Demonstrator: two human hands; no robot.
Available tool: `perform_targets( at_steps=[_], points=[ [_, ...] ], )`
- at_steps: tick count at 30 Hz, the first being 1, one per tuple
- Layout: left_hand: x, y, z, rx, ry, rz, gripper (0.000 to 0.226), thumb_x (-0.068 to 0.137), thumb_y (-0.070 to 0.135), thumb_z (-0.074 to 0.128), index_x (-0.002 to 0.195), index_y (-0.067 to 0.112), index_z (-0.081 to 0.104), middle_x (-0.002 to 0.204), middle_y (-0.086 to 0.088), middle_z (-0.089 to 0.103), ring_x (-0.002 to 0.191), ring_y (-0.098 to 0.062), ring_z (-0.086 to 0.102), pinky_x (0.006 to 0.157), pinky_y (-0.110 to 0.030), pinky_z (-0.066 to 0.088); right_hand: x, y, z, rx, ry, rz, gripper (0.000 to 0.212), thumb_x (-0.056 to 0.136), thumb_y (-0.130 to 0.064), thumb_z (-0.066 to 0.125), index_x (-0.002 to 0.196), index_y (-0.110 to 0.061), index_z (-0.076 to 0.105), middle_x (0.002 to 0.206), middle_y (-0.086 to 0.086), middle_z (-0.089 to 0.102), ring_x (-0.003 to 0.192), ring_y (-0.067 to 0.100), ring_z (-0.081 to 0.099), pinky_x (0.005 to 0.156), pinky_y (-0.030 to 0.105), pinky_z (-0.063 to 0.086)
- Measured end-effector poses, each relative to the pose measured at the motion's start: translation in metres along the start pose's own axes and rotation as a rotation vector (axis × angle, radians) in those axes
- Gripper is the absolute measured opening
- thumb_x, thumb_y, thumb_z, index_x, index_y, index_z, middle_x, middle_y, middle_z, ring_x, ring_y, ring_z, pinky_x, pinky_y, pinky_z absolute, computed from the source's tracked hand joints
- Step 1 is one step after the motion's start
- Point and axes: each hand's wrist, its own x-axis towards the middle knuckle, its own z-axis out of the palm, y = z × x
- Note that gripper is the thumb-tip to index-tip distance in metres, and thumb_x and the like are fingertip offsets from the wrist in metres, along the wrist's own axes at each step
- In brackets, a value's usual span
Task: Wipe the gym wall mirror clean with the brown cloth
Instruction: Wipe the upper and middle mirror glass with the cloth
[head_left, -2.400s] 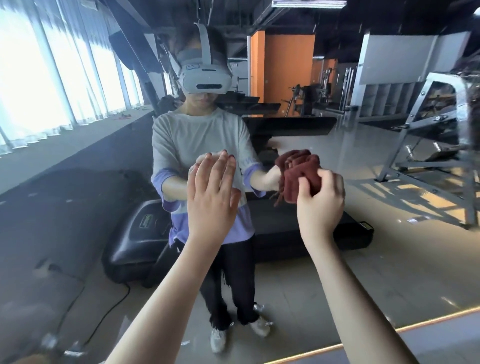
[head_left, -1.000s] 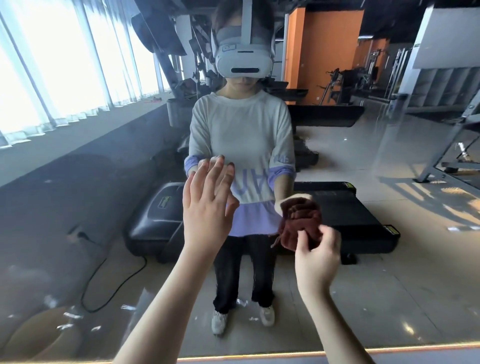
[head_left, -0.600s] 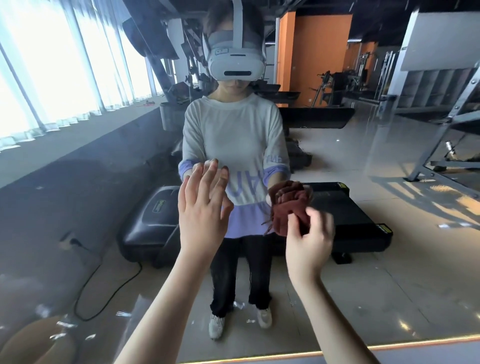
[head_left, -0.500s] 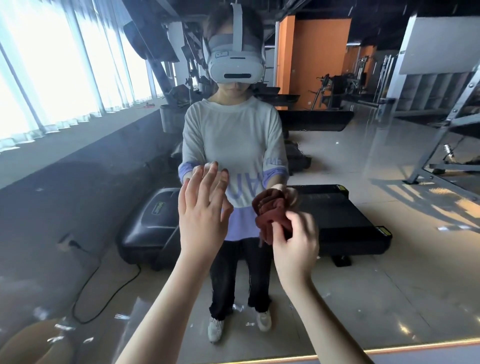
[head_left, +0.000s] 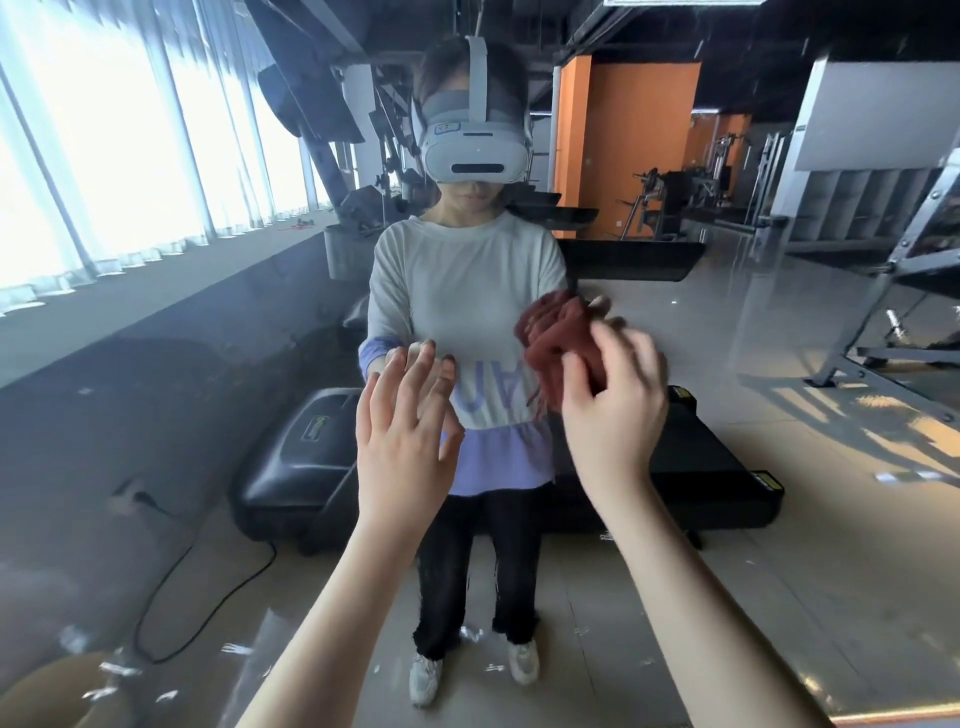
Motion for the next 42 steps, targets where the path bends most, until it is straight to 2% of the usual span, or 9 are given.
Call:
perform_targets(
  at_steps=[3, 9, 14, 19, 23, 29, 34, 39, 42],
  points=[
    [0.002, 0.001, -0.003, -0.014, -0.011, -0.006, 0.067, 0.074, 0.016, 0.080, 0.136, 0.007, 0.059, 0.146, -0.012, 0.052, 0.137, -0.033, 0.041, 0.109, -0.052, 0.039, 0.016, -0.008, -0.004, 0.066, 0.073, 0.172, 0.033, 0.082, -0.013, 0.068, 0.114, -0.006, 0.066, 0.104, 0.012, 0.064, 0.095, 0.033, 0.061, 0.073, 0.026, 0.038],
    [0.019, 0.011, -0.007, -0.023, 0.044, -0.049, 0.069, 0.071, 0.018, 0.087, 0.134, 0.009, 0.061, 0.142, -0.010, 0.055, 0.135, -0.030, 0.040, 0.109, -0.044, 0.035, 0.035, -0.020, 0.004, 0.023, -0.027, -0.138, 0.024, 0.082, -0.015, 0.069, 0.105, -0.011, 0.073, 0.099, 0.010, 0.066, 0.087, 0.029, 0.063, 0.069, 0.025, 0.041],
    [0.031, 0.020, 0.000, 0.006, 0.088, -0.066, 0.065, 0.074, 0.015, 0.082, 0.135, 0.011, 0.062, 0.142, -0.010, 0.057, 0.135, -0.032, 0.042, 0.111, -0.043, 0.034, 0.056, -0.022, 0.003, 0.020, 0.168, 0.072, 0.027, 0.085, -0.021, 0.065, 0.109, -0.012, 0.073, 0.101, 0.009, 0.065, 0.089, 0.031, 0.062, 0.069, 0.032, 0.046],
    [0.028, 0.021, 0.002, 0.008, 0.098, -0.055, 0.068, 0.070, 0.012, 0.085, 0.134, 0.009, 0.062, 0.140, -0.012, 0.058, 0.134, -0.033, 0.043, 0.108, -0.048, 0.040, 0.053, -0.023, 0.006, -0.088, 0.043, -0.210, 0.025, 0.085, -0.021, 0.067, 0.107, -0.014, 0.074, 0.098, 0.008, 0.066, 0.084, 0.030, 0.062, 0.063, 0.031, 0.045],
    [0.025, 0.022, 0.004, -0.010, 0.059, -0.055, 0.080, 0.067, 0.021, 0.090, 0.139, 0.008, 0.056, 0.145, -0.013, 0.054, 0.138, -0.035, 0.040, 0.113, -0.044, 0.029, 0.056, 0.005, -0.008, -0.082, 0.217, 0.128, 0.025, 0.085, -0.020, 0.067, 0.107, -0.009, 0.072, 0.101, 0.013, 0.065, 0.089, 0.032, 0.061, 0.064, 0.033, 0.043],
    [0.024, 0.025, 0.007, 0.013, 0.057, -0.057, 0.089, 0.067, 0.025, 0.089, 0.143, 0.010, 0.045, 0.146, -0.015, 0.052, 0.138, -0.037, 0.038, 0.116, -0.043, 0.023, 0.024, 0.006, -0.006, -0.149, -0.016, -0.158, 0.023, 0.084, -0.017, 0.068, 0.105, -0.009, 0.071, 0.103, 0.013, 0.064, 0.090, 0.031, 0.058, 0.061, 0.032, 0.047],
    [0.024, 0.025, 0.007, 0.016, 0.062, -0.048, 0.091, 0.068, 0.025, 0.090, 0.144, 0.010, 0.043, 0.146, -0.016, 0.052, 0.139, -0.036, 0.035, 0.116, -0.043, 0.023, 0.038, 0.016, -0.018, -0.112, 0.118, 0.156, 0.030, 0.085, -0.020, 0.065, 0.112, -0.007, 0.066, 0.104, 0.015, 0.063, 0.093, 0.031, 0.058, 0.064, 0.033, 0.039],
    [0.022, 0.026, 0.008, 0.025, 0.060, -0.055, 0.089, 0.067, 0.025, 0.091, 0.142, 0.007, 0.047, 0.145, -0.017, 0.052, 0.139, -0.036, 0.035, 0.114, -0.047, 0.026, 0.009, 0.013, -0.012, -0.243, -0.062, -0.195, 0.033, 0.088, -0.034, 0.060, 0.111, -0.011, 0.067, 0.100, 0.011, 0.067, 0.082, 0.033, 0.065, 0.051, 0.030, 0.049],
    [0.022, 0.026, 0.008, 0.024, 0.077, -0.056, 0.081, 0.073, 0.025, 0.085, 0.142, 0.007, 0.047, 0.145, -0.017, 0.053, 0.138, -0.035, 0.036, 0.113, -0.048, 0.029, 0.017, 0.028, -0.020, -0.210, 0.002, -0.031, 0.035, 0.087, -0.034, 0.063, 0.111, -0.009, 0.067, 0.098, 0.012, 0.067, 0.082, 0.035, 0.066, 0.055, 0.026, 0.044]
  ],
)
